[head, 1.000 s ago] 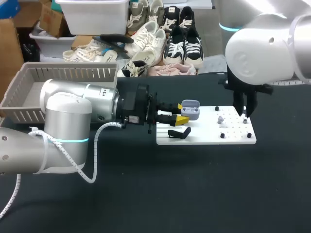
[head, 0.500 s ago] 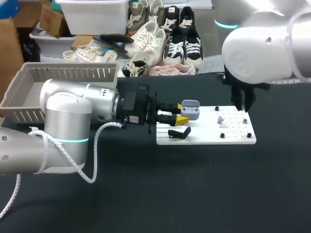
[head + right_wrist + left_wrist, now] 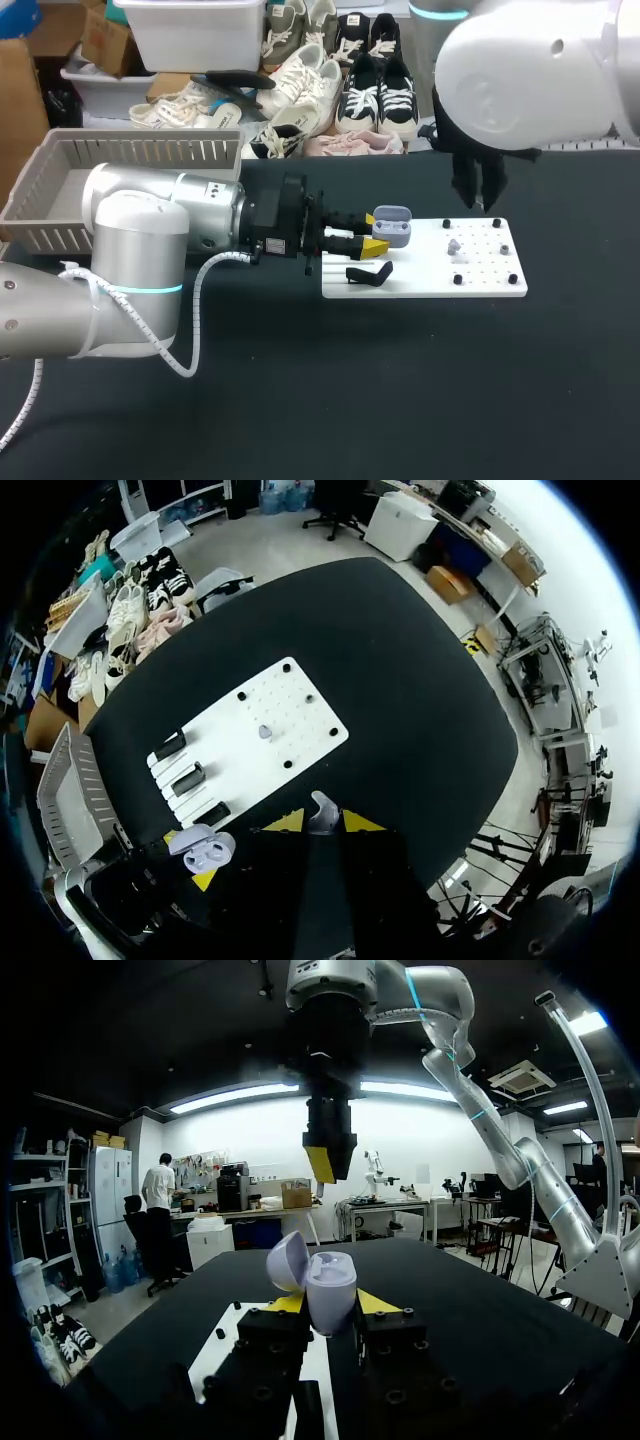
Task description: Pick up each earbud case from the left stands, insert the matching earbuds, close the lid, and place the case in the box.
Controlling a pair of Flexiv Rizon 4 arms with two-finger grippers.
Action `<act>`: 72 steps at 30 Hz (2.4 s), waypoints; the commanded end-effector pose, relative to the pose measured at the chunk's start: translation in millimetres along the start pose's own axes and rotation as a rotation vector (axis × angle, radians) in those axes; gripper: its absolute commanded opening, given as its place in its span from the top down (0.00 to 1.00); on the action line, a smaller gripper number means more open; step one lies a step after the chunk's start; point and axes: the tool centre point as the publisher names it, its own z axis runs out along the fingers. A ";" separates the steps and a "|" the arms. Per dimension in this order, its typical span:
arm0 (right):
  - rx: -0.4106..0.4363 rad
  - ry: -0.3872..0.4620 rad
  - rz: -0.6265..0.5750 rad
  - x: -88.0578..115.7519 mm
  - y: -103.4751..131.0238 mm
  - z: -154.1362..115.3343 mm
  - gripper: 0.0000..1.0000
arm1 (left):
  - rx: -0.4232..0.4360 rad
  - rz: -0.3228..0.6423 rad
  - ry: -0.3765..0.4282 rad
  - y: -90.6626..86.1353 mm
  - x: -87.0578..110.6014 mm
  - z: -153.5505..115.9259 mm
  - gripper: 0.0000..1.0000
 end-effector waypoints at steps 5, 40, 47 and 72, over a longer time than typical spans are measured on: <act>0.018 0.018 -0.067 27.2 25.1 -14.2 1.00 | -0.005 0.001 0.000 -1.2 0.2 0.4 1.00; 0.014 0.084 -0.166 52.1 72.0 -0.5 1.00 | -0.005 0.001 0.000 -1.2 0.2 0.4 1.00; 0.014 0.084 -0.166 52.1 72.0 -0.5 1.00 | -0.005 0.001 0.000 -1.2 0.2 0.4 1.00; 0.031 0.143 -0.162 51.0 79.3 3.7 1.00 | -0.005 0.001 0.000 -1.2 0.2 0.4 1.00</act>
